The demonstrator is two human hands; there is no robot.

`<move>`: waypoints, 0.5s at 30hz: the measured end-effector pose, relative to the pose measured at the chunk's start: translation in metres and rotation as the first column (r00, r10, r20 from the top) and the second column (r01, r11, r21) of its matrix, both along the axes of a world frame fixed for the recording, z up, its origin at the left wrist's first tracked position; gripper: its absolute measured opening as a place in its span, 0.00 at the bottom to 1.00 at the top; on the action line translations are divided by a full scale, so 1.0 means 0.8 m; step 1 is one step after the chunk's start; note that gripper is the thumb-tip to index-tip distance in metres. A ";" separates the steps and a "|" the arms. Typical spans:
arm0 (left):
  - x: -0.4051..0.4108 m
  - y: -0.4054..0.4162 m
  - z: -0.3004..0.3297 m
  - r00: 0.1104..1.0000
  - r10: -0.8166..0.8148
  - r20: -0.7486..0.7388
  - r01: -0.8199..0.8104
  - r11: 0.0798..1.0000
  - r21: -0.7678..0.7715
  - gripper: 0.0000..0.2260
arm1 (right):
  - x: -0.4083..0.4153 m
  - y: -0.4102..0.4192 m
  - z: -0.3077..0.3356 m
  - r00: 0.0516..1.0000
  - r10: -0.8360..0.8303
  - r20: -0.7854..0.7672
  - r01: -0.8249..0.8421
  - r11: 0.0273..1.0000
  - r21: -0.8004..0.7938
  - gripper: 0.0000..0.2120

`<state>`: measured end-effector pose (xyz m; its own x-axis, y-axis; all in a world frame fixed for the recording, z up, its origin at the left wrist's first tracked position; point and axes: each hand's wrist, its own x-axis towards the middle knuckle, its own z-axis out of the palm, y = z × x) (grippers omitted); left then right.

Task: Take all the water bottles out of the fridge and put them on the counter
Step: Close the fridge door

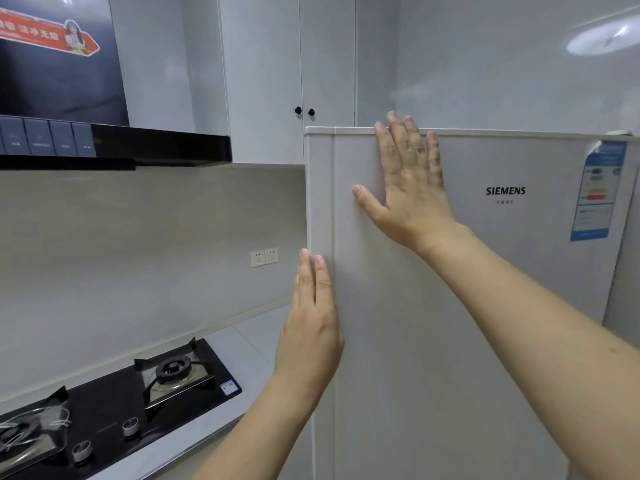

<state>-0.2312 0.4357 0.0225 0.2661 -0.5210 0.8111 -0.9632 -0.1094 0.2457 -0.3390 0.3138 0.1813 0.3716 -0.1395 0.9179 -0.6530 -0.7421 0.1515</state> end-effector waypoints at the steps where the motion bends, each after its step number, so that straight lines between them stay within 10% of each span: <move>1: 0.004 -0.007 0.001 1.000 0.008 0.000 -0.008 1.000 -0.005 0.35 | 0.005 -0.006 0.002 1.000 -0.017 -0.004 0.017 1.000 -0.003 0.39; 15: 0.057 -0.106 0.010 0.991 0.015 -0.134 -0.025 0.997 -0.076 0.28 | 0.052 -0.089 -0.036 0.994 -0.106 -0.038 0.104 0.993 -0.050 0.36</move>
